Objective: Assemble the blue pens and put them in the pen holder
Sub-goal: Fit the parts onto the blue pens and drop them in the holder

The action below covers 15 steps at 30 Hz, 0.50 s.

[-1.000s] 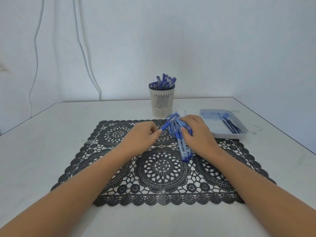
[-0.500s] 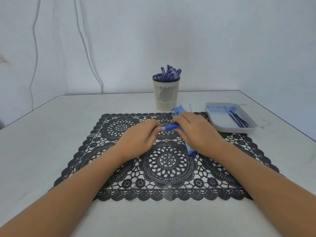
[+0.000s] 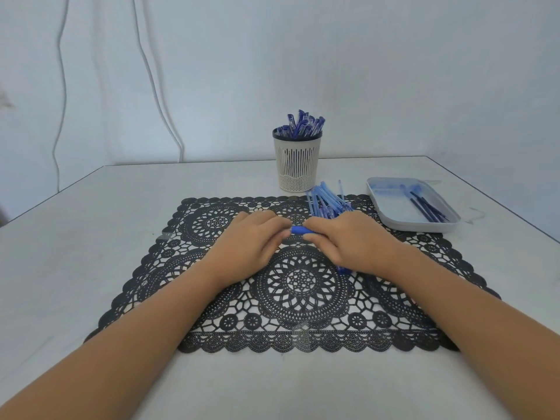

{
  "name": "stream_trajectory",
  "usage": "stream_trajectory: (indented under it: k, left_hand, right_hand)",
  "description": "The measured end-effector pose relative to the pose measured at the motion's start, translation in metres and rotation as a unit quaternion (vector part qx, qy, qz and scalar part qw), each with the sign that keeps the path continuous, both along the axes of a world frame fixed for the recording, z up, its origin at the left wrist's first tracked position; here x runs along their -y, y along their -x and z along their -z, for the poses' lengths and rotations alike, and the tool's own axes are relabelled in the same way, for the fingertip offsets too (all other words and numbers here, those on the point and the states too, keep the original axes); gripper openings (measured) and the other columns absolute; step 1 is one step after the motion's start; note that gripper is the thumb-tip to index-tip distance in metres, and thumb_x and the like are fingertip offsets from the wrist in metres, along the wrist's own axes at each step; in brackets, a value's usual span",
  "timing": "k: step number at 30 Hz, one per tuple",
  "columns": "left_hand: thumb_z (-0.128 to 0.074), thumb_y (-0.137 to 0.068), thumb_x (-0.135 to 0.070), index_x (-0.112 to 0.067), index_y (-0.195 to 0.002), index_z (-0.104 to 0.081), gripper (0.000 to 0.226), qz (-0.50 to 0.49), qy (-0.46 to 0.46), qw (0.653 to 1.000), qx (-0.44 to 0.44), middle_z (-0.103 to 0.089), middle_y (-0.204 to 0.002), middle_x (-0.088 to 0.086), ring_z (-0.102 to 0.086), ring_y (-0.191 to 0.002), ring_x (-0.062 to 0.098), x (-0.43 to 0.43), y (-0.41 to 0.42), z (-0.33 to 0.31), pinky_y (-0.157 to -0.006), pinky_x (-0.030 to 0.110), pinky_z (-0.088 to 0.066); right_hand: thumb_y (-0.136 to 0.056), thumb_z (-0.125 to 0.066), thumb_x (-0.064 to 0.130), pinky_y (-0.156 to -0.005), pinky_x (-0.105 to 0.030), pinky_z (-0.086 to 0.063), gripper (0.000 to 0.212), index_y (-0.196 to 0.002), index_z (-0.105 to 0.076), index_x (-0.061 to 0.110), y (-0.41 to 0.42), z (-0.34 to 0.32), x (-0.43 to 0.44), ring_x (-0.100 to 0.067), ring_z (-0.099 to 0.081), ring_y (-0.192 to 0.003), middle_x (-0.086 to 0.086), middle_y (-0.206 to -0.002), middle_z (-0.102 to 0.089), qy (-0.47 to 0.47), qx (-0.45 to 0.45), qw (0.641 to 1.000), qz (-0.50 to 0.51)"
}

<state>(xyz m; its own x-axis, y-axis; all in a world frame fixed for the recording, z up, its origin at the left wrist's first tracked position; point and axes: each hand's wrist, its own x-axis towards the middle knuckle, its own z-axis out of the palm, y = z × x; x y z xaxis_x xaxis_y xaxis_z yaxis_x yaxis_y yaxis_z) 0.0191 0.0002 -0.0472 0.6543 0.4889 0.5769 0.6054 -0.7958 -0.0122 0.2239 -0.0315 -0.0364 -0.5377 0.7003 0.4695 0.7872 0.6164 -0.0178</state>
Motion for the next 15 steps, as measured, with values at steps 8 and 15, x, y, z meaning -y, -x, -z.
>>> stream_trajectory:
  k: [8,15]
  left_hand:
    - [-0.039,-0.094,-0.033,-0.012,-0.103,-0.061,0.032,-0.046,0.038,0.997,0.053,-0.060,-0.087,-0.004,-0.049,-0.074,0.009,-0.007,0.002,0.003,-0.070,0.032,-0.043]
    - [-0.046,-0.095,-0.024,-0.009,-0.111,-0.059,0.025,-0.113,0.097,0.980,0.129,-0.054,-0.084,-0.005,-0.044,-0.066,0.003,-0.012,0.005,0.001,-0.062,0.022,-0.035]
  right_hand:
    - [-0.095,-0.036,0.046,-0.045,-0.020,-0.024,0.027,-0.102,-0.048,0.023,0.000,-0.008,0.006,-0.001,-0.038,-0.048,0.011,-0.056,-0.043,0.017,-0.034,0.991,0.125]
    - [-0.095,-0.045,0.019,-0.088,-0.013,-0.034,0.031,-0.126,-0.050,0.015,0.011,-0.004,0.012,-0.003,-0.045,-0.093,0.004,-0.109,-0.049,0.105,-0.099,0.987,0.065]
